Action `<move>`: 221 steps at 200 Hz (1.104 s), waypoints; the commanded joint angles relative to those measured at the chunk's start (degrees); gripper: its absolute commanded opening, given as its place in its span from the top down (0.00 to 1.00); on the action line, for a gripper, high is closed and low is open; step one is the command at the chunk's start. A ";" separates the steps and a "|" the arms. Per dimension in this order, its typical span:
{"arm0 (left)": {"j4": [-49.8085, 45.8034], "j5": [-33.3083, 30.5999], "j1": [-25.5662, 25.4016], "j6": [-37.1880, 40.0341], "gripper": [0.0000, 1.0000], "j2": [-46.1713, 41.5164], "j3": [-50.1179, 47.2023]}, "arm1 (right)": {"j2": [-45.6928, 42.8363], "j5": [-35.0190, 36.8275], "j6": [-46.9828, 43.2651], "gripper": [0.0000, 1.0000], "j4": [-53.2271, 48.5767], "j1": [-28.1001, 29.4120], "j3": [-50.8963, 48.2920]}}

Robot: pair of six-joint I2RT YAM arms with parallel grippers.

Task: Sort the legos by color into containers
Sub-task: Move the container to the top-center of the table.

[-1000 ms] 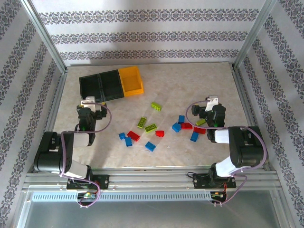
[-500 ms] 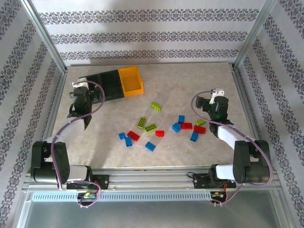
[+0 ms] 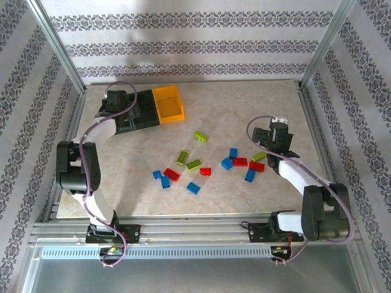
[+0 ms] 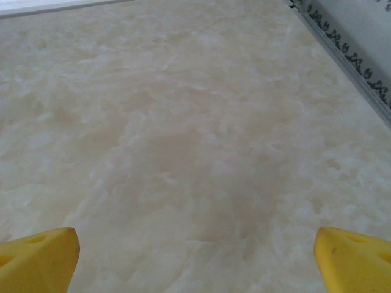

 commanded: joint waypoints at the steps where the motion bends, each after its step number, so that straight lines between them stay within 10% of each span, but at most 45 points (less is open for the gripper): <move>1: -6.21 0.41 -0.47 -1.78 0.00 2.93 3.98 | -1.26 2.69 2.03 0.02 -5.75 0.75 3.23; 52: -9.98 -0.84 -0.47 -1.10 0.02 11.26 11.99 | -0.16 5.06 5.69 0.02 -12.96 1.04 6.10; 154: -9.78 2.82 -6.61 -2.26 0.69 15.47 12.74 | -0.62 5.92 9.42 0.02 -18.79 1.73 8.01; 221: -9.92 2.45 -14.45 -11.00 0.77 15.08 11.59 | -2.60 6.94 12.32 0.02 -23.51 3.21 8.50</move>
